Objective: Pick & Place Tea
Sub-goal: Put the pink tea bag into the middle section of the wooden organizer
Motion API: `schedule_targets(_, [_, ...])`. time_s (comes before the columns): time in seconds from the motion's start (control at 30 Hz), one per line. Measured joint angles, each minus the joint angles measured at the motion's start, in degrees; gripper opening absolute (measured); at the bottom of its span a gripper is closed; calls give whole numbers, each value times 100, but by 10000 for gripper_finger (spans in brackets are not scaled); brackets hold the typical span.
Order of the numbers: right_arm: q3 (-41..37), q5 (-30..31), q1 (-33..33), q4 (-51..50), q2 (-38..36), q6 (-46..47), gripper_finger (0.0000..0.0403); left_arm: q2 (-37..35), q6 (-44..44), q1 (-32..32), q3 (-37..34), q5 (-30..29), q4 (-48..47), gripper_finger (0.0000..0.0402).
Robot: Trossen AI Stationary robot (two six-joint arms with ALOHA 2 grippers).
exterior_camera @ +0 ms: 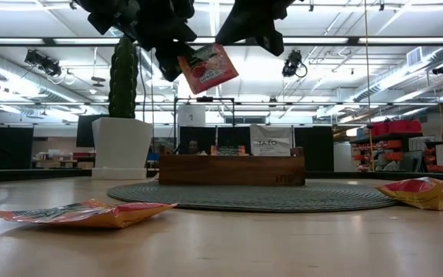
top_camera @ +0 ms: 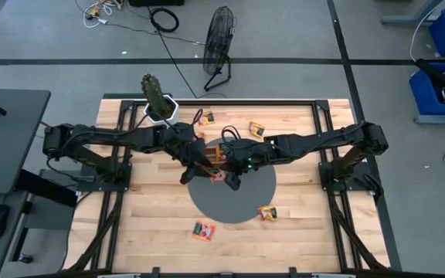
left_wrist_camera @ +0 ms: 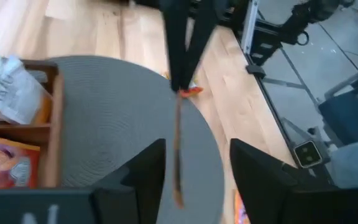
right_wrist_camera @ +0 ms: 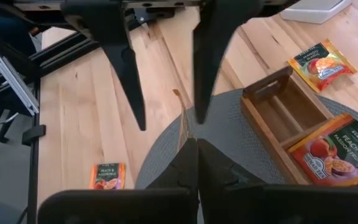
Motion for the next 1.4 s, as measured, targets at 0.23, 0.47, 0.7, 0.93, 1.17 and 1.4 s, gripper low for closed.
schedule_targets(0.23, [0, 84, 0, 37, 0, 13, 0, 22, 145, 12, -9, -2, -37, 56])
schedule_targets(0.47, [0, 81, -20, 19, -53, 160, 5, 22, 160, 162, -9, -80, -33, 4])
schedule_targets(0.7, [-4, 142, -183, -337, -405, 327, 73, 9, 310, 587, 242, -161, -212, 2])
schedule_targets(0.93, [-4, 949, -244, -673, -792, 395, 150, 50, 565, 978, 658, -458, -643, 2])
schedule_targets(1.17, [-4, 2617, -151, -751, -1310, 229, 177, 232, 1040, 1207, 1046, -922, -1216, 1])
schedule_targets(1.4, [-2, 3292, -151, -1009, -1480, 393, 178, 950, 1112, 1286, 1696, -1016, -1931, 1])
